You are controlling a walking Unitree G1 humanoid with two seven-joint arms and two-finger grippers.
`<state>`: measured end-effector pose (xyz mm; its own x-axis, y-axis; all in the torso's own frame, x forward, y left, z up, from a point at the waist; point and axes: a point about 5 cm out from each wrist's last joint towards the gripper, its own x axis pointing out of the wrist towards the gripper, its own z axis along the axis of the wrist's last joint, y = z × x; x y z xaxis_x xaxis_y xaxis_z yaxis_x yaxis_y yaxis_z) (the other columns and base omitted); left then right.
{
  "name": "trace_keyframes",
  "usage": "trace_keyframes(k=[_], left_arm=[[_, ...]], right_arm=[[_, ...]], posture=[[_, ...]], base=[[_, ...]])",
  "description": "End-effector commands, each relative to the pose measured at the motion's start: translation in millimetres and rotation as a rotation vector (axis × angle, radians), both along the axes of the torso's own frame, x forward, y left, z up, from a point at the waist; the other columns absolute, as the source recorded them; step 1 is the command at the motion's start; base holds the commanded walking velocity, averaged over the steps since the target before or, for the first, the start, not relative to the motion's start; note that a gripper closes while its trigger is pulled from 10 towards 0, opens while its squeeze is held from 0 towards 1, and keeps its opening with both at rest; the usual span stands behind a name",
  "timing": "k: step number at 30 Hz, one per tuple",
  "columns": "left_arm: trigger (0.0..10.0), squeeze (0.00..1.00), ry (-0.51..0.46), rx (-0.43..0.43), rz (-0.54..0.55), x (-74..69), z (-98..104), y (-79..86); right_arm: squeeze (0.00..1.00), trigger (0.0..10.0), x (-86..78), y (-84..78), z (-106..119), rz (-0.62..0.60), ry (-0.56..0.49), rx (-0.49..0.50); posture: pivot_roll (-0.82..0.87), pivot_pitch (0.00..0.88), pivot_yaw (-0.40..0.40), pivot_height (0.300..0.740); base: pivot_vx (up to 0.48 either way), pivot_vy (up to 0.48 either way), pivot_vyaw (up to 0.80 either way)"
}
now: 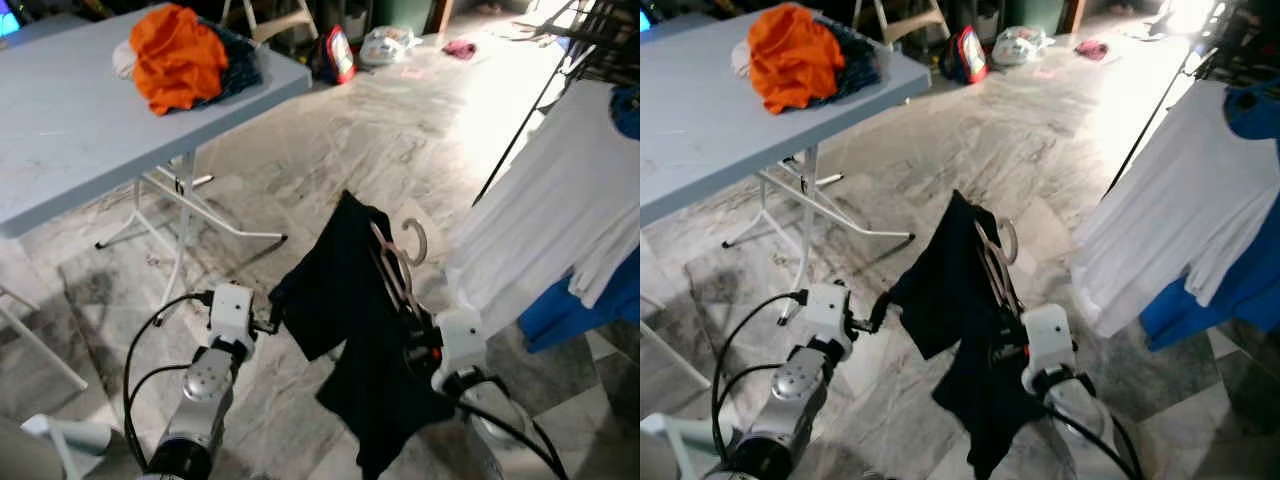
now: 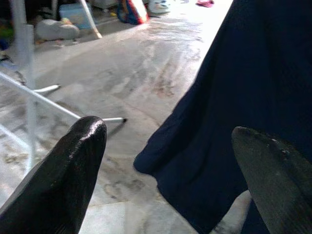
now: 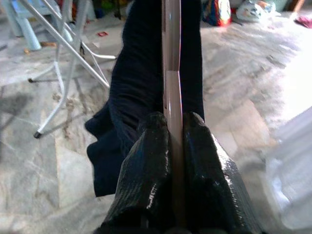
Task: Hang hanger
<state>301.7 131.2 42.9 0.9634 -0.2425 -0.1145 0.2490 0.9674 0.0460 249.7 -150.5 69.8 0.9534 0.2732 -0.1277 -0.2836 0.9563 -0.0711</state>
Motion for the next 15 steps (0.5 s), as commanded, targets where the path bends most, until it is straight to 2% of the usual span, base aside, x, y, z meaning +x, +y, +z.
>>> trace_keyframes(k=[1,5,8,10,15], left_arm=[[10.0,0.0,-0.004,0.016,-0.003,0.2,0.2,2.7],[10.0,0.0,-0.014,-0.004,-0.028,1.5,3.5,-1.9],[10.0,0.0,-0.04,-0.042,-0.101,2.5,10.0,-12.7],[10.0,0.0,-0.05,-0.037,-0.103,3.7,12.2,-13.7],[10.0,0.0,-0.052,-0.034,-0.099,5.7,13.5,-12.7]], right_arm=[[0.0,10.0,2.7,3.1,10.3,0.005,-0.054,0.017],[0.0,10.0,4.3,7.0,13.8,0.031,-0.072,0.032],[0.0,10.0,6.7,14.1,16.9,0.106,-0.081,0.028],[0.0,10.0,7.9,16.2,19.2,0.136,-0.093,0.028],[0.0,10.0,12.1,16.0,21.6,0.141,-0.102,0.016]], posture=[[-0.06,0.134,0.018,0.74],[-0.06,0.134,0.019,0.74],[-0.06,0.134,0.019,0.74],[-0.06,0.133,0.019,0.74],[-0.05,0.132,0.018,0.74]], base=[[0.0,0.0,0.0],[0.0,0.0,0.0],[0.0,0.0,0.0],[0.0,0.0,0.0],[0.0,0.0,0.79]])
